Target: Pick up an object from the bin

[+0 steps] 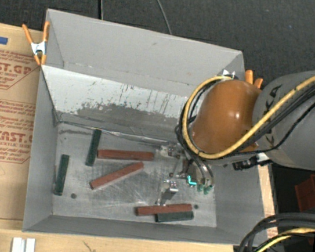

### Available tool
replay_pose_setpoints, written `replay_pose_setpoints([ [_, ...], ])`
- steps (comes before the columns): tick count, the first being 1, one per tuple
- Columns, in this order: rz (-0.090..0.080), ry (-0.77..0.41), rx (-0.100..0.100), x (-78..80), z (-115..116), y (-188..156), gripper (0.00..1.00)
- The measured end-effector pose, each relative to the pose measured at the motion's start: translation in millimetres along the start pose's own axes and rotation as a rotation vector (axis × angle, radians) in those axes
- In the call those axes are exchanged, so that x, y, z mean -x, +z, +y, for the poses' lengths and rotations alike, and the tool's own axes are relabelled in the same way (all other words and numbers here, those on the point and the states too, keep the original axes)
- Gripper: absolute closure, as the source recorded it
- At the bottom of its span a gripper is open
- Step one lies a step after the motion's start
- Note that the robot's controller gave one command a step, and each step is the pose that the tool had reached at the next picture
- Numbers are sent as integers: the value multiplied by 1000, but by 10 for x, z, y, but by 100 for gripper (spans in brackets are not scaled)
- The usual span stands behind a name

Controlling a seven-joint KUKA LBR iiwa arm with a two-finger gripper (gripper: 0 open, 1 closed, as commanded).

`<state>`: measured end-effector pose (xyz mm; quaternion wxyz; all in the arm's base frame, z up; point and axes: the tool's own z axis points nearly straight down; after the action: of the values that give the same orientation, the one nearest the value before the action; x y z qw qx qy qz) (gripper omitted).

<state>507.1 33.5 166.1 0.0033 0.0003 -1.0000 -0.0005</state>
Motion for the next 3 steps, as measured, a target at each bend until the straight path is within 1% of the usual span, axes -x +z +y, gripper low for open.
replay_pose_setpoints([
  [1,-7,1,0,18,-1,-32,0],
  [2,3,-91,-1,-217,-184,929,100],
  [3,2,-91,-1,-216,-184,929,100],
])
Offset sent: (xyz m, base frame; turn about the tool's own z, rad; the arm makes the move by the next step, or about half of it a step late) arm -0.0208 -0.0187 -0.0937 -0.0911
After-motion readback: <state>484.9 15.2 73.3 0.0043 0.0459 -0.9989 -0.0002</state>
